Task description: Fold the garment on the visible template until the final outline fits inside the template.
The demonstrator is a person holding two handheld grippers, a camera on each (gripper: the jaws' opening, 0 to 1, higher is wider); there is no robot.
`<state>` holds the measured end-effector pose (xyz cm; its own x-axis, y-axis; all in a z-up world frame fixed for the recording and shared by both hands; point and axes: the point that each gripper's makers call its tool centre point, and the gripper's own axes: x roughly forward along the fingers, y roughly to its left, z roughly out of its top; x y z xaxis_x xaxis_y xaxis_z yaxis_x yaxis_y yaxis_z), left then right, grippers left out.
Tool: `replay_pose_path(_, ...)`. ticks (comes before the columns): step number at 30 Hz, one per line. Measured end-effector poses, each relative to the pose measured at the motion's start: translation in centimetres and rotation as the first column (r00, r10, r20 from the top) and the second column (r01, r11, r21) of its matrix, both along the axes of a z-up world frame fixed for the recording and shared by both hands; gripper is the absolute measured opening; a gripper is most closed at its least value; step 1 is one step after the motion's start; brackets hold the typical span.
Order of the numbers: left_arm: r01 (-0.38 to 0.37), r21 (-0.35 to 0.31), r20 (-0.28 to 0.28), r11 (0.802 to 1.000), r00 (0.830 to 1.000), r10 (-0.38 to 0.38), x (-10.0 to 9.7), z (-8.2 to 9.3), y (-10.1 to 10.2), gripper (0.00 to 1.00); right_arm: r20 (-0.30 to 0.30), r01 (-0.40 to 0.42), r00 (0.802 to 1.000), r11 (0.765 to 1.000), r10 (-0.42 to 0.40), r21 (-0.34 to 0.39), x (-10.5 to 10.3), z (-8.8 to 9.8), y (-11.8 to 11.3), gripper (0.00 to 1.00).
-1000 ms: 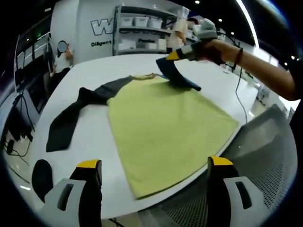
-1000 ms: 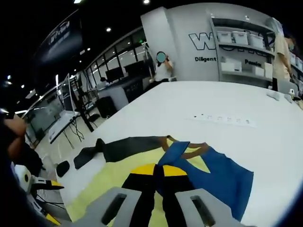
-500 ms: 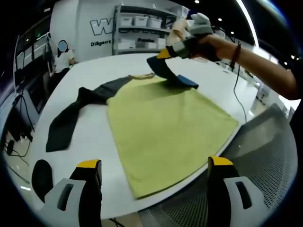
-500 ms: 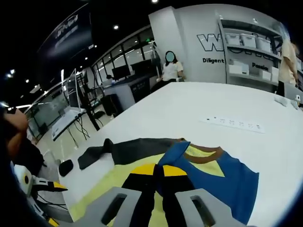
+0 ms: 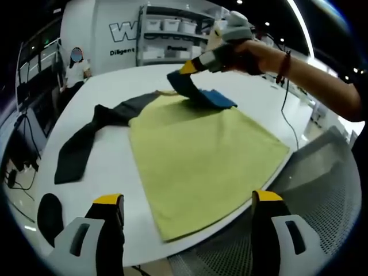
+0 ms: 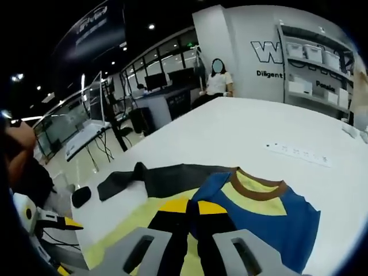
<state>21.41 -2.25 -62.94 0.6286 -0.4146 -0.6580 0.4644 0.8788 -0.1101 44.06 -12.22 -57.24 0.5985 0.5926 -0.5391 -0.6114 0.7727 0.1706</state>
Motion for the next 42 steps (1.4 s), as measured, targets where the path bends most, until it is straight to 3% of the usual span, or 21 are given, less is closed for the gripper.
replay_pose_path(6, 0.002, 0.0, 0.0, 1.0, 1.0, -0.002, 0.0, 0.0, 0.0, 0.88, 0.009, -0.017, 1.0, 0.999, 0.017, -0.032, -0.3, -0.9, 1.1, 0.0)
replay_pose_path(13, -0.002, -0.006, -0.001, 1.0, 1.0, 0.002, 0.1, 0.0, 0.0, 0.88, 0.065, -0.071, 0.994, 0.983, 0.083, -0.171, -0.5, -3.1, 2.1, 0.0)
replay_pose_path(27, 0.001, -0.006, -0.01, 1.0, 1.0, -0.001, 0.0, -0.2, 0.0, 0.88, 0.018, -0.115, 0.992, 0.967, 0.122, -0.229, -1.3, -7.8, 3.8, 0.0)
replay_pose_path(30, 0.003, -0.007, -0.013, 1.0, 1.0, -0.003, 0.0, -0.2, -0.1, 0.88, 0.034, -0.147, 0.986, 0.95, 0.162, -0.274, -1.6, -8.3, 4.0, 0.0)
replay_pose_path(36, 0.005, -0.007, -0.016, 1.0, 1.0, -0.005, 0.0, -0.2, -0.1, 0.88, 0.02, -0.143, 0.988, 0.956, 0.153, -0.257, -1.9, -9.2, 4.2, 0.0)
replay_pose_path(39, 0.003, -0.006, -0.015, 1.0, 1.0, -0.004, 0.0, -0.2, -0.1, 0.88, 0.004, -0.12, 0.992, 0.972, 0.123, -0.201, -2.0, -9.2, 4.3, 0.01)
replay_pose_path(42, 0.001, -0.004, -0.014, 1.0, 1.0, -0.001, 0.0, -0.2, -0.1, 0.89, -0.013, -0.104, 0.995, 0.986, 0.103, -0.133, -2.0, -8.7, 4.4, 0.1)
